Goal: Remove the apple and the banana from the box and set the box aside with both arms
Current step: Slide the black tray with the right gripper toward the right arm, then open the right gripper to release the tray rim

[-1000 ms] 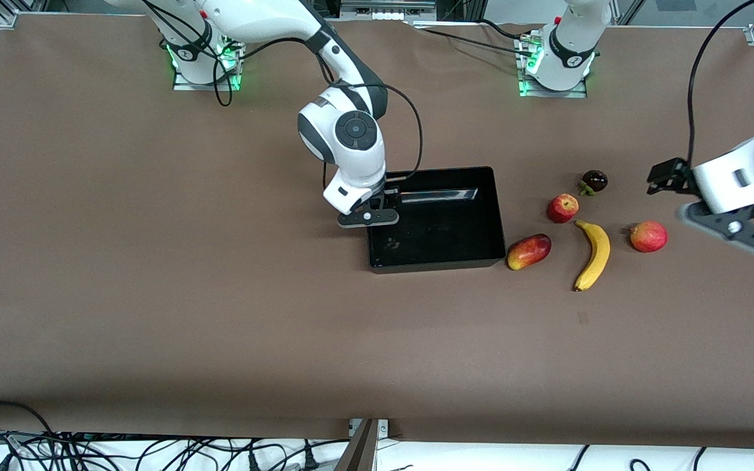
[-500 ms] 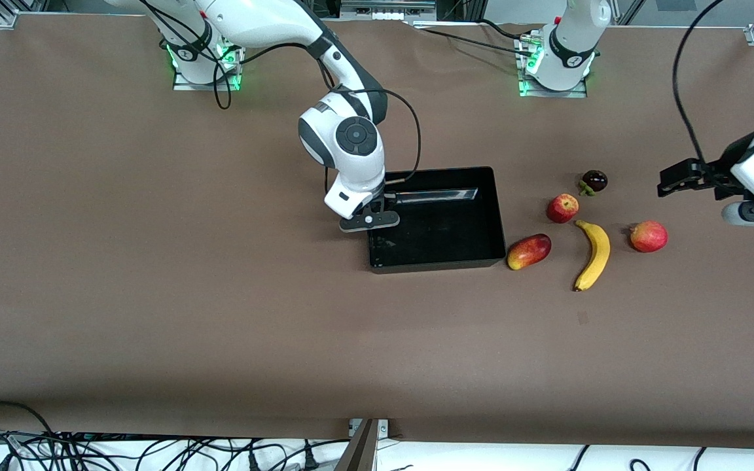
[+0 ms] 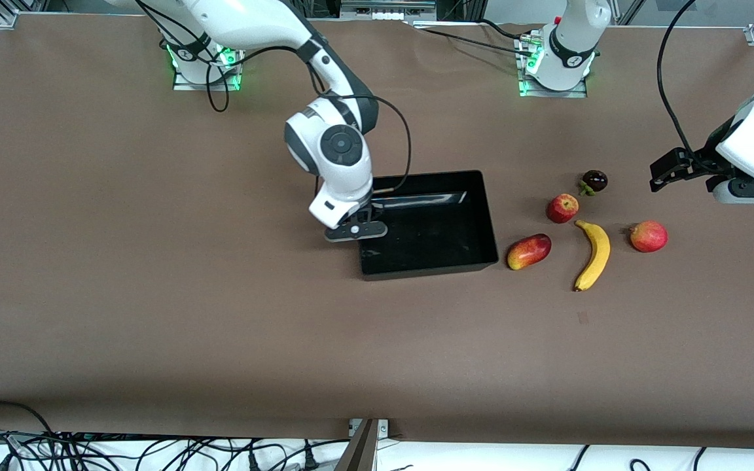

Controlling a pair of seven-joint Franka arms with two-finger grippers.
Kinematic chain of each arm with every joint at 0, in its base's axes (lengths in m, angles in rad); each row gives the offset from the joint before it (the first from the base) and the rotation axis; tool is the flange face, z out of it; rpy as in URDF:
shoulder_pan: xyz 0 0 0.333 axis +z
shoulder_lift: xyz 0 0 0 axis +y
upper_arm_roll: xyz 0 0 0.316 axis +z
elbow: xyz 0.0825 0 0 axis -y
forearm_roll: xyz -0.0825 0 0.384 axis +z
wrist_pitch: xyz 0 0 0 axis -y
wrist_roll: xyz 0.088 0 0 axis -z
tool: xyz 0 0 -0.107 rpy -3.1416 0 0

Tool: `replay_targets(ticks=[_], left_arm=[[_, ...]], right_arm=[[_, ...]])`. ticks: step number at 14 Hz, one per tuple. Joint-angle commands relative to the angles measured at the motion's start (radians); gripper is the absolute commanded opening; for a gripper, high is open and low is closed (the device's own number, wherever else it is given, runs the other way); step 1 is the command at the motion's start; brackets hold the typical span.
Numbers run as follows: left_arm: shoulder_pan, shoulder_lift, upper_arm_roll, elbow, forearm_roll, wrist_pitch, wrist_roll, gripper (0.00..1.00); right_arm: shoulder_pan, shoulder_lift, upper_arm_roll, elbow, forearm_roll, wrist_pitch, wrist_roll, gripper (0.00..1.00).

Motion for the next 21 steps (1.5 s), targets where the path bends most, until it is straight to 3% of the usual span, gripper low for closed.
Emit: replay_targets(ticks=[1, 6, 10, 14, 17, 21], left_arm=[[-0.015, -0.02, 0.006, -0.029, 0.002, 0.02, 0.002, 1.0], [-0.007, -0.018, 0.006, -0.029, 0.002, 0.0, 0.002, 1.0], [-0.007, -0.014, 0.008, -0.026, 0.002, 0.001, 0.002, 1.0], [-0.008, -0.013, 0.008, -0.026, 0.0, 0.003, 0.002, 1.0], [-0.008, -0.013, 0.006, -0.02, 0.0, -0.002, 0.002, 1.0], [-0.019, -0.014, 0.005, -0.019, 0.002, -0.002, 0.0, 1.0]], right_arm=[[-0.109, -0.126, 0.005, -0.013, 0.03, -0.161, -0.142, 0.0], [-0.387, -0.255, -0.012, -0.055, 0.085, -0.333, -0.492, 0.0], [-0.456, -0.294, -0.143, -0.139, 0.088, -0.319, -0.68, 0.0], [-0.456, -0.316, -0.248, -0.31, 0.107, -0.153, -0.785, 0.0], [-0.461, -0.329, -0.273, -0.446, 0.122, 0.001, -0.835, 0.0], [-0.469, -0.329, -0.285, -0.562, 0.146, 0.098, -0.85, 0.0]])
